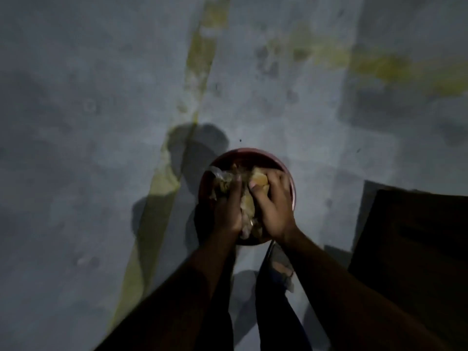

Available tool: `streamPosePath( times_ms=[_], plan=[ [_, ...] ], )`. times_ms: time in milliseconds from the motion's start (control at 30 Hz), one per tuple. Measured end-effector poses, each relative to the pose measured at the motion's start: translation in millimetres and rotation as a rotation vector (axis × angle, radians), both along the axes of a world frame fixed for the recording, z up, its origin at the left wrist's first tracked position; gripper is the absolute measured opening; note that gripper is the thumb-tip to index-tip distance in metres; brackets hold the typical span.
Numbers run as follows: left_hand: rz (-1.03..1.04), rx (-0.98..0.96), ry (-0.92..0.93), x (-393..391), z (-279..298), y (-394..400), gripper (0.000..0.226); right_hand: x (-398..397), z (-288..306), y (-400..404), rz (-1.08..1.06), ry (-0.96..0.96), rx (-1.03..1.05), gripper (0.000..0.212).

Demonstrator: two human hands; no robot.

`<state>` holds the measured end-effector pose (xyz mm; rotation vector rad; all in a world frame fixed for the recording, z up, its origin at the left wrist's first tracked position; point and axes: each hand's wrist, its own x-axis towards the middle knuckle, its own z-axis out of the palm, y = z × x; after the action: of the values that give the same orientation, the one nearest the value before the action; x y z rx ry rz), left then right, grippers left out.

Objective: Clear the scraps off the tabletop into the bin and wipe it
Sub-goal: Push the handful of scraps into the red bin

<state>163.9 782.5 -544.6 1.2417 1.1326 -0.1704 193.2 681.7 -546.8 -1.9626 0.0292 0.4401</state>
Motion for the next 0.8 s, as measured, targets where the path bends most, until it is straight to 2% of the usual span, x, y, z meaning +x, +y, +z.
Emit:
streamPosePath(
  times_ms=[67, 100, 233, 367, 433, 500, 633, 733, 800],
  plan=[
    [-0.12, 0.094, 0.049, 1.8, -42.0, 6.2, 0.092, 4.2, -47.0, -5.6, 0.098, 0.057, -0.077, 0.061],
    [-0.198, 0.141, 0.045, 2.5, -52.9, 9.8, 0.095, 6.5, -63.2, -9.7, 0.162, 0.072, -0.142, 0.064],
    [-0.455, 0.274, -0.017, -3.9, -82.6, 27.3, 0.094, 13.6, -98.9, -25.3, 0.455, 0.111, -0.403, 0.059],
    [-0.787, 0.708, -0.063, -19.5, -88.4, 33.5, 0.091, 5.8, -87.2, -30.8, 0.429, 0.016, -0.437, 0.064],
    [-0.921, 0.909, -0.093, -22.3, -87.9, 33.6, 0.078, 0.4, -84.4, -27.9, 0.505, 0.008, -0.442, 0.068],
    [-0.973, 1.007, -0.082, -19.2, -96.2, 33.9, 0.066, -2.5, -88.5, -22.9, 0.655, 0.004, -0.478, 0.077],
    [-0.905, 0.998, -0.063, -6.1, -123.3, 32.9, 0.054, -10.5, -115.1, -14.4, 0.901, -0.033, -0.602, 0.096],
    [-0.848, 0.9, -0.13, 3.6, -143.6, 30.2, 0.05, -4.6, -142.8, -14.6, 0.908, -0.169, -0.736, 0.091],
    [-0.888, 0.913, -0.121, 3.1, -153.2, 29.1, 0.052, 1.9, -156.0, -14.2, 0.898, -0.248, -0.8, 0.085]
  ],
)
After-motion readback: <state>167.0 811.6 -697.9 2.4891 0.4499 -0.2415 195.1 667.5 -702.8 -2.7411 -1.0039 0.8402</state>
